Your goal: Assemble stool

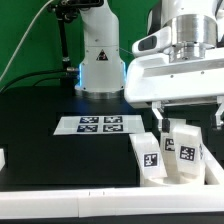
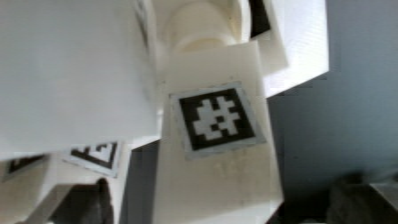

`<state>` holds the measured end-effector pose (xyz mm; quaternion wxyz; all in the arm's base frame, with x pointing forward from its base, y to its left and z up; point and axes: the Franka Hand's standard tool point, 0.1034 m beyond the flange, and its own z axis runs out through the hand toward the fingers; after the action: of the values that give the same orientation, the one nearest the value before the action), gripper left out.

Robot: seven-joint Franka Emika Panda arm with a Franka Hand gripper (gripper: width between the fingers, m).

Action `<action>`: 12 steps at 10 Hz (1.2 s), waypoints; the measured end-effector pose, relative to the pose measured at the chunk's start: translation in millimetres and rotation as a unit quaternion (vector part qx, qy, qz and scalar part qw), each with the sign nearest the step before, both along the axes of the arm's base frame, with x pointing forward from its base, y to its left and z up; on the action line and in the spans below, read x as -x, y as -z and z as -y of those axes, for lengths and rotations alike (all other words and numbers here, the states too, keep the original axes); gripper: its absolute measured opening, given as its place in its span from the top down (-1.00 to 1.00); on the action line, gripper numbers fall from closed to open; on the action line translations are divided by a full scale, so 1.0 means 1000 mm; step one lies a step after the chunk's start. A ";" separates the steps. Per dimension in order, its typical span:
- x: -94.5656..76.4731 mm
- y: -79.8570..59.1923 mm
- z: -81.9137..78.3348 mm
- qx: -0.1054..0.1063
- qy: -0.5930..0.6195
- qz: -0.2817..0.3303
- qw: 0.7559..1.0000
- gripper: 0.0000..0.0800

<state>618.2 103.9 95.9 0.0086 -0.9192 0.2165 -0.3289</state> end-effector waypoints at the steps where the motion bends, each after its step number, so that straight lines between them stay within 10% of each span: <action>1: 0.000 0.000 0.001 0.001 0.001 0.000 1.000 -0.58; 7: -0.002 -0.004 0.005 0.013 -0.014 -0.004 1.000 -0.62; 9: -0.010 -0.031 0.022 -0.021 0.000 -0.010 1.000 -0.62; 12: -0.013 -0.021 0.011 -0.066 0.002 -0.114 0.991 -0.62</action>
Offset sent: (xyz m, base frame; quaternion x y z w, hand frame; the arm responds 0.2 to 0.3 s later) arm 0.0000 0.0000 0.0000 0.0000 0.0000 0.0000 1.0000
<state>631.1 92.5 117.3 0.0436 -0.9478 0.2391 -0.2066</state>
